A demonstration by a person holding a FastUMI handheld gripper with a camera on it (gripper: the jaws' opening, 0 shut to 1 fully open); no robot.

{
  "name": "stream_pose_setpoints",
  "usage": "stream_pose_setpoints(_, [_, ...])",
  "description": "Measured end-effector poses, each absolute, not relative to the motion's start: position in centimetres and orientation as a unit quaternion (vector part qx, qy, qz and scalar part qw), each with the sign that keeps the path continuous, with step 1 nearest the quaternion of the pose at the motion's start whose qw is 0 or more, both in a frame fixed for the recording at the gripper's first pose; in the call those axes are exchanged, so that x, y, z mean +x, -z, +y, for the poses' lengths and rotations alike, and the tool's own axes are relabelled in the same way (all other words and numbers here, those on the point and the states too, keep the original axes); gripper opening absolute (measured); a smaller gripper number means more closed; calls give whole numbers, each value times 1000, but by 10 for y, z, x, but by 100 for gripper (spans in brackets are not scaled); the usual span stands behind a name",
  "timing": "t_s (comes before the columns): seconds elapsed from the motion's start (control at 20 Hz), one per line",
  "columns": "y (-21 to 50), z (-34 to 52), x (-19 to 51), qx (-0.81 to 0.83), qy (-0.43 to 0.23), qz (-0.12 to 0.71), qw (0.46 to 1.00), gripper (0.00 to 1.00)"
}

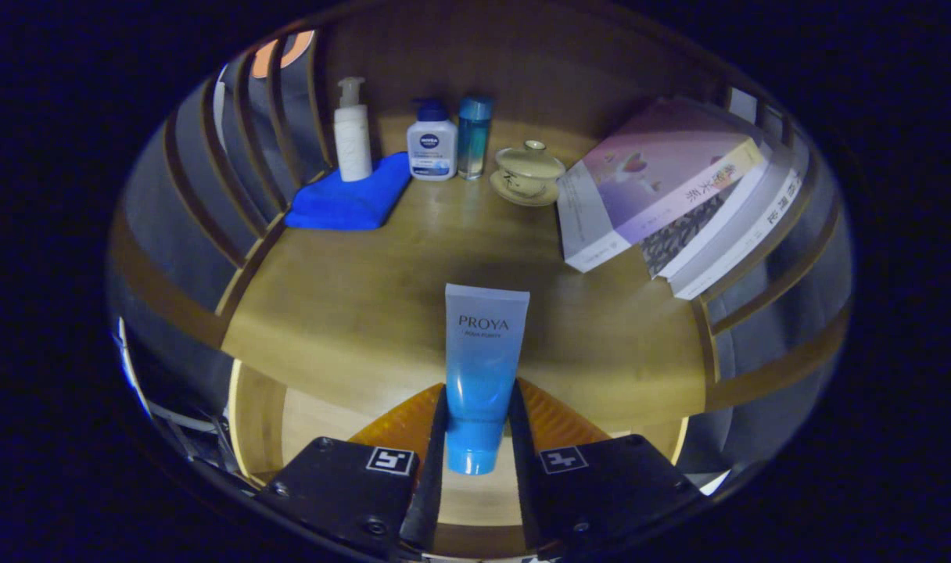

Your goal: Pull open the drawer, take out the items inside it, and place them on the countertop above the cabinet.

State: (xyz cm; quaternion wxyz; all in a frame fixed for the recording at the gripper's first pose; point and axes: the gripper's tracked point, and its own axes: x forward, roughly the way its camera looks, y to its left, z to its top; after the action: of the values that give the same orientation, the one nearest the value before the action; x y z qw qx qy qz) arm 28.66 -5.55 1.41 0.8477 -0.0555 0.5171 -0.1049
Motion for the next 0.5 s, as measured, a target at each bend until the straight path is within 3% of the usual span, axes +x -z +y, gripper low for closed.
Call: stream_pose_setpoints(0.5, [7, -51, 319, -51, 117, 505, 853, 45])
